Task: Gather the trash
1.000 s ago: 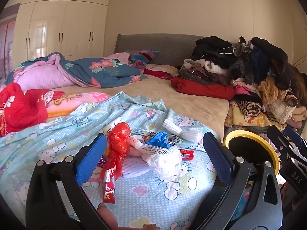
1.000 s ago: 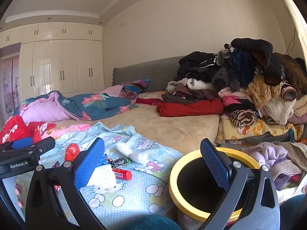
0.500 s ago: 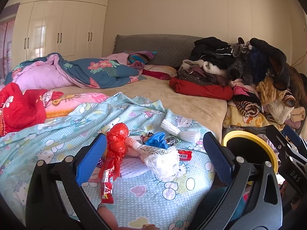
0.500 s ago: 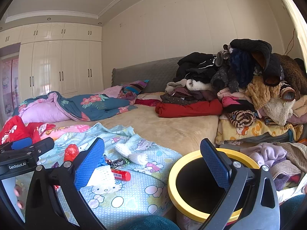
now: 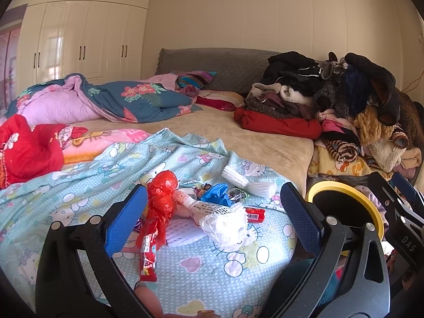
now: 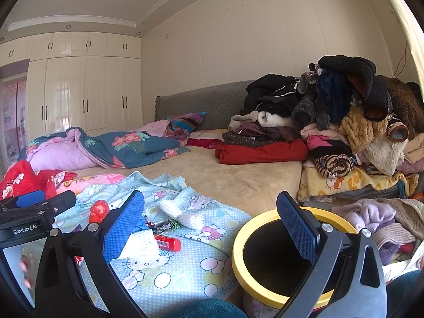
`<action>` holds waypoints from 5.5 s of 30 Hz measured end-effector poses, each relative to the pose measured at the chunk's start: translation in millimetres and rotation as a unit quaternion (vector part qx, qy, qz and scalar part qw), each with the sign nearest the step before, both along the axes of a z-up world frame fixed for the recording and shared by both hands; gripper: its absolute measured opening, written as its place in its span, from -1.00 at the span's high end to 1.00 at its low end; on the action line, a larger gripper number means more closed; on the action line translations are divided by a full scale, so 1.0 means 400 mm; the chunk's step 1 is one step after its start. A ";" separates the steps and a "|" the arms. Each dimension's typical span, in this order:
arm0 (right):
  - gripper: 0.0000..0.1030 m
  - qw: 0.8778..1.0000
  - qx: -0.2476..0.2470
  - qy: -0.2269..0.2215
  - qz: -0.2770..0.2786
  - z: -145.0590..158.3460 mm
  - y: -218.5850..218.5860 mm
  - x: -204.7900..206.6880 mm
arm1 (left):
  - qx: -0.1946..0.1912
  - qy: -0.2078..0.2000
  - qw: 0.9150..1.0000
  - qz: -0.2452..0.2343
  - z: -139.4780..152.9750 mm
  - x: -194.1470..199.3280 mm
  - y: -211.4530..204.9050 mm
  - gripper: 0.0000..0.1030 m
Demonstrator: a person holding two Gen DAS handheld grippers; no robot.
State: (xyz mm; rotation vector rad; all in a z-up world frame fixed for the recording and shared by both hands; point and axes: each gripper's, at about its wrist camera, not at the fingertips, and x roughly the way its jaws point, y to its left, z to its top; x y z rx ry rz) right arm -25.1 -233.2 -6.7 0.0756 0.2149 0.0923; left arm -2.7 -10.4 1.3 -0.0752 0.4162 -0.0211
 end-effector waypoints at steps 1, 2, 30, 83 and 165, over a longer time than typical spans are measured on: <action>-0.88 1.000 0.000 0.000 0.000 -0.001 0.002 -0.001 | -0.001 0.000 1.000 0.000 0.000 0.000 0.004 -0.79; -0.88 1.000 0.000 0.000 0.000 0.000 0.002 0.000 | -0.002 0.000 1.000 -0.001 0.000 0.000 0.002 -0.79; -0.88 1.000 0.002 0.002 0.019 0.032 -0.002 0.011 | -0.003 0.000 1.000 0.005 0.002 0.002 0.004 -0.79; -0.67 0.940 -0.061 0.238 0.236 -0.184 0.388 0.270 | -0.141 0.178 0.974 -0.001 -0.215 0.337 0.312 -0.61; 0.14 0.984 0.118 0.130 0.018 -0.008 -0.216 0.221 | -0.162 0.124 0.957 -0.204 -0.041 0.277 -0.190 0.37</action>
